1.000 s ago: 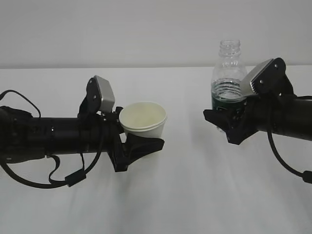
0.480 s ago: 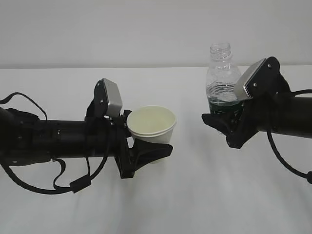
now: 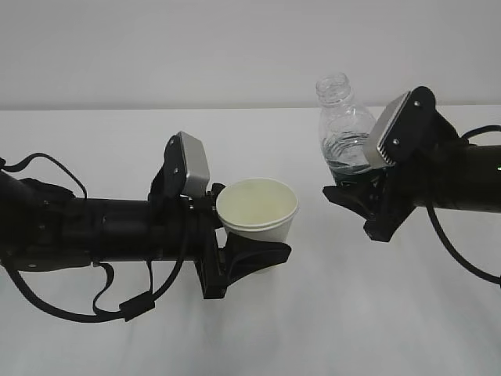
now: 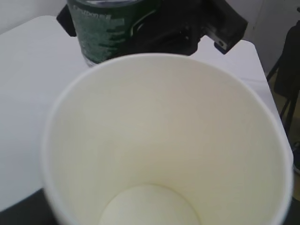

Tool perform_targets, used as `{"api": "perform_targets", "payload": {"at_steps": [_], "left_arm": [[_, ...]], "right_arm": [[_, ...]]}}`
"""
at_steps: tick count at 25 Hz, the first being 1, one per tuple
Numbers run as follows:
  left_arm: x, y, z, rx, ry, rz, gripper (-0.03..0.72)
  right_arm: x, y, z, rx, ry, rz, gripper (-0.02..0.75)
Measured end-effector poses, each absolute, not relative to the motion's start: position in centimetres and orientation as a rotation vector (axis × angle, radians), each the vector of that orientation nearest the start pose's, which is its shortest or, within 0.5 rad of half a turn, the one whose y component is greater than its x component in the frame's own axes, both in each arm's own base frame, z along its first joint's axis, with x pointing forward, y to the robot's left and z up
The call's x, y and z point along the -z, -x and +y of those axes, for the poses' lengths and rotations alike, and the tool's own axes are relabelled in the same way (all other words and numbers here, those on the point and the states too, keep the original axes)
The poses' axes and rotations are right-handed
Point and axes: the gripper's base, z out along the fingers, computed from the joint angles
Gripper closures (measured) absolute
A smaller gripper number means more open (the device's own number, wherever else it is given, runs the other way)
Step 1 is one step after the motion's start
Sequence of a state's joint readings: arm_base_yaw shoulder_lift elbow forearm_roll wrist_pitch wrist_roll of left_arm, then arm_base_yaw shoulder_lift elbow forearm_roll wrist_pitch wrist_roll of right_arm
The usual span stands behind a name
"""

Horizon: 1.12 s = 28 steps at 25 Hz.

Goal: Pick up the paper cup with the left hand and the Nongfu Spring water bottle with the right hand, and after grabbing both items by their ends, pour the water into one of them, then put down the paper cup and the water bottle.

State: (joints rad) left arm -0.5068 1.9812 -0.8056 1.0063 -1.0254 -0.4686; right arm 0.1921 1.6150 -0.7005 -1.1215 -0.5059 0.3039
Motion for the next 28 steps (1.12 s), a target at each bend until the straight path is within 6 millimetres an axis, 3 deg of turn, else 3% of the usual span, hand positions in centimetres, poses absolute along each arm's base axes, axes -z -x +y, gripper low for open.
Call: {"api": "perform_targets", "payload": {"at_steps": [28], "left_arm": [[-13.6, -27.0, -22.7, 0.97, -1.187, 1.513, 0.2]], "right_arm": [[-20.2, -30.6, 9.6, 0.08, 1.461, 1.575, 0.246]]}}
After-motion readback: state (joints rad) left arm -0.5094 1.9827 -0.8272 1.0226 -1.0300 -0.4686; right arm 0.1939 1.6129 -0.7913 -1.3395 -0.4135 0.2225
